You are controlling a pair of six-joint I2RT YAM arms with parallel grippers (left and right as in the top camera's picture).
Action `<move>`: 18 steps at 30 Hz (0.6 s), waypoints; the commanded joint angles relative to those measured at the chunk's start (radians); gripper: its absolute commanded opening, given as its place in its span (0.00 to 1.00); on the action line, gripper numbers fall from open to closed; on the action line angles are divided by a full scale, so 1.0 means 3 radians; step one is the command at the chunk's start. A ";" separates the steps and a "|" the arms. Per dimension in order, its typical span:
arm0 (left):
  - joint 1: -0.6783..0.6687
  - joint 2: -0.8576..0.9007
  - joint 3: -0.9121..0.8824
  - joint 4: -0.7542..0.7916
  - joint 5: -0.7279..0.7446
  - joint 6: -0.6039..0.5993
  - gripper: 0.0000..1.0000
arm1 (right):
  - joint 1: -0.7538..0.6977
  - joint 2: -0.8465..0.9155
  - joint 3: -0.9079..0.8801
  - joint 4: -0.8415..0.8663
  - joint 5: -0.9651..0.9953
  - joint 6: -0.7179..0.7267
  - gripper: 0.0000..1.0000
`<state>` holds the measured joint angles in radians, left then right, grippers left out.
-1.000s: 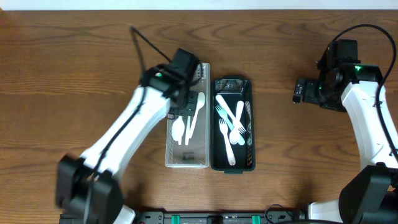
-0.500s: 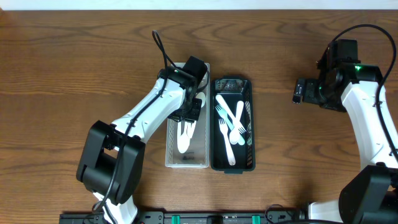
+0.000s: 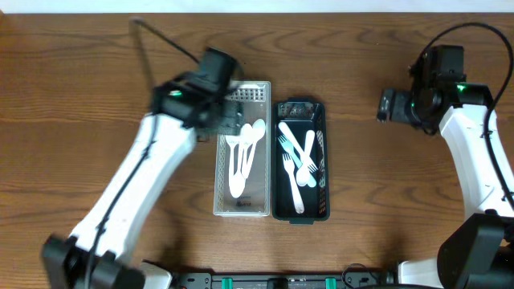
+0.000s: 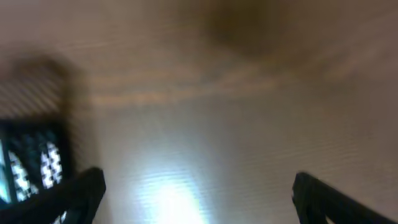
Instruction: Pack container
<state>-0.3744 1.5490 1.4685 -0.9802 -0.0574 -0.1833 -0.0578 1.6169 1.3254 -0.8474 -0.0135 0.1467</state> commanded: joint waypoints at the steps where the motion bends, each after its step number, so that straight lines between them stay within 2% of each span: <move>1: 0.0331 -0.0072 0.0023 0.0099 -0.0252 0.0020 0.98 | 0.0209 0.0015 0.0001 0.0329 -0.0126 -0.0109 0.99; 7: 0.0785 -0.0057 0.0022 0.0404 -0.0251 0.0020 0.98 | 0.0441 0.0022 0.0001 0.1213 0.0019 -0.0247 0.99; 10: 0.0917 -0.0060 0.0022 0.0589 -0.0248 0.0020 0.98 | 0.0434 -0.0011 0.0001 0.1347 0.0120 -0.0256 0.99; 13: 0.0960 -0.0094 0.0022 0.0498 -0.0252 0.0214 0.98 | 0.0427 -0.0097 0.0001 0.1161 0.0174 -0.0245 0.99; 18: 0.0855 -0.0460 -0.0167 0.0411 -0.0470 0.0169 0.98 | 0.0427 -0.0525 -0.0023 0.0666 0.0308 -0.0205 0.99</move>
<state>-0.0940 1.5127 1.4639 -0.8593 -0.1234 -0.1524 0.0734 1.5799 1.3228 -0.6067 0.0376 0.0895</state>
